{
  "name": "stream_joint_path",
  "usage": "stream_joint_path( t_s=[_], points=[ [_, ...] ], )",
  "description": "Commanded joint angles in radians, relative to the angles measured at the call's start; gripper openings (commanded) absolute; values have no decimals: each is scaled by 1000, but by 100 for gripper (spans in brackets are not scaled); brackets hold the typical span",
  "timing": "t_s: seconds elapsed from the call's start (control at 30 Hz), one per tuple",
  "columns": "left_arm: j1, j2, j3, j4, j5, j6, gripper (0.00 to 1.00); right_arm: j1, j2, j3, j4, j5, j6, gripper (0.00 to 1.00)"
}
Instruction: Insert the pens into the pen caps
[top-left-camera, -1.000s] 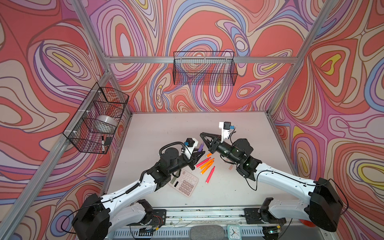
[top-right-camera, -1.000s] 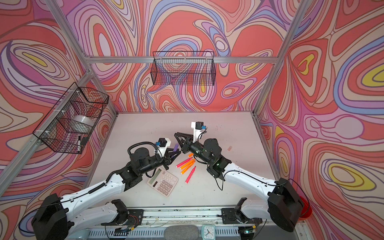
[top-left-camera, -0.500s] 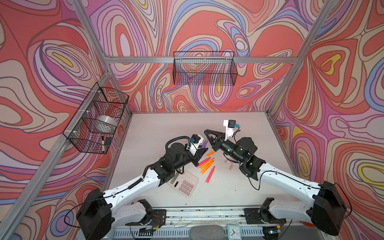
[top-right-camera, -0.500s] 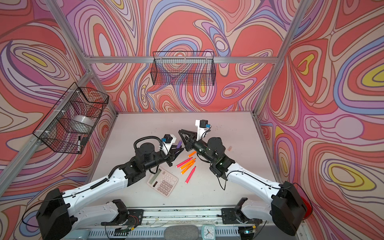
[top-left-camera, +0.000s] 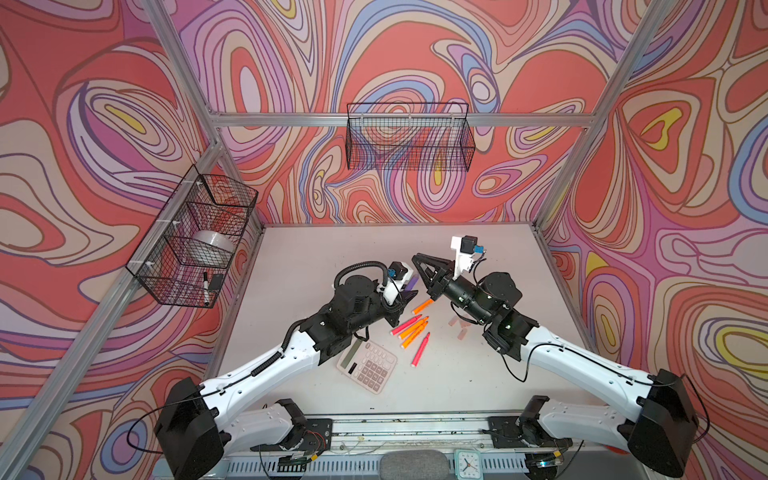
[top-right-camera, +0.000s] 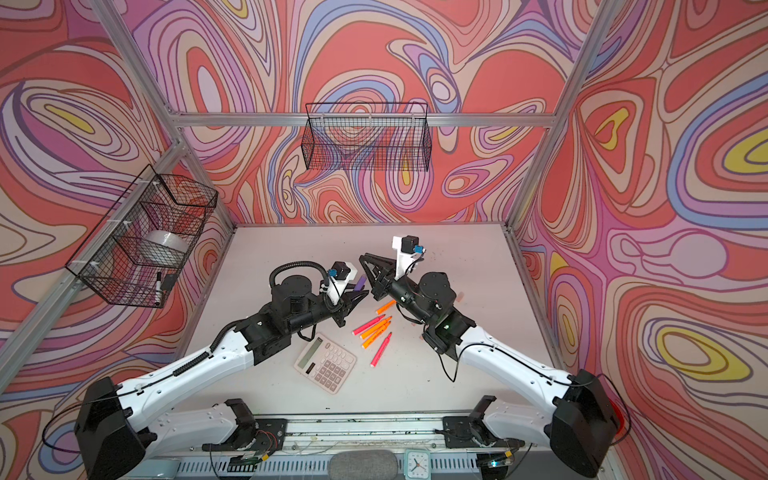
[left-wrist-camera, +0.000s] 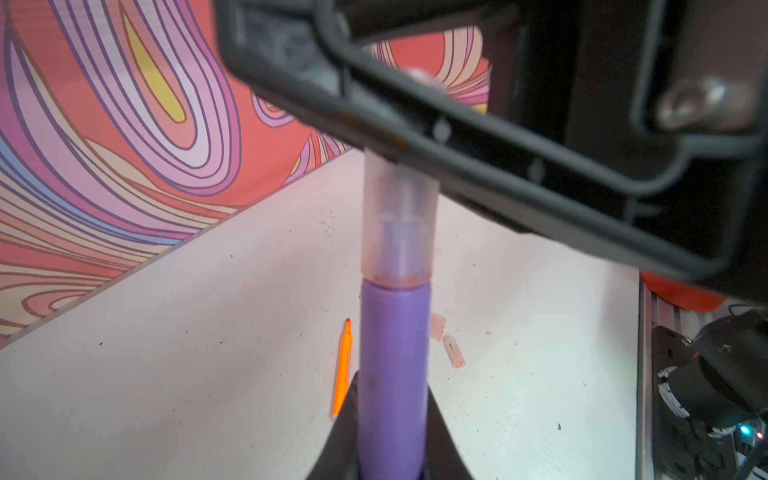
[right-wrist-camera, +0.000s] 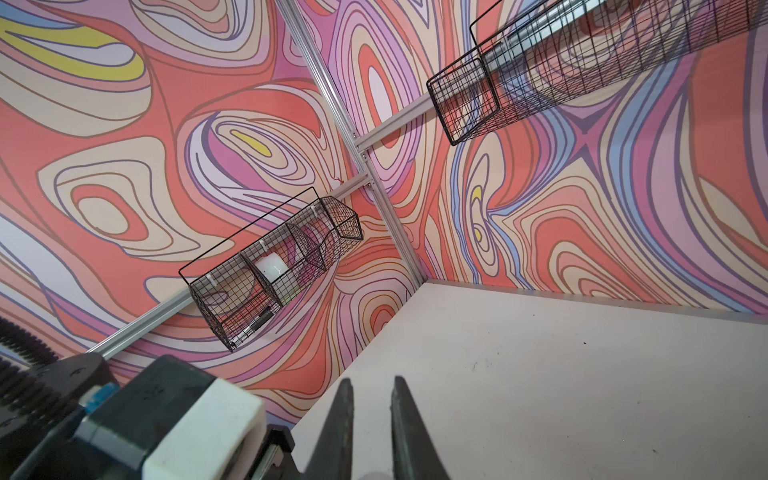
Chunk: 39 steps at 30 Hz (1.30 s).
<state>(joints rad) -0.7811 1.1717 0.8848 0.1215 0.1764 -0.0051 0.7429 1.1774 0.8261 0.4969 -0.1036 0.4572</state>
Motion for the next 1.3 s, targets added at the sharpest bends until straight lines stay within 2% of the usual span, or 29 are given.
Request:
stream_joint_path(
  t_s=[0.0, 0.23, 0.67, 0.83, 1.27],
  points=[
    [39, -13, 135, 204, -162, -40, 0, 80, 14, -51, -274, -160, -84, 0],
    [39, -30, 173, 190, -156, -32, 0, 113, 37, -29, -325, -157, -136, 0],
    [39, -57, 227, 170, -213, 13, 0, 137, 93, -6, -375, -125, -209, 0],
    [40, -66, 242, 168, -228, 27, 0, 138, 132, -15, -371, -84, -223, 0],
    [41, -113, 232, 216, -284, 22, 0, 148, 139, -40, -319, -119, -246, 0]
  ],
)
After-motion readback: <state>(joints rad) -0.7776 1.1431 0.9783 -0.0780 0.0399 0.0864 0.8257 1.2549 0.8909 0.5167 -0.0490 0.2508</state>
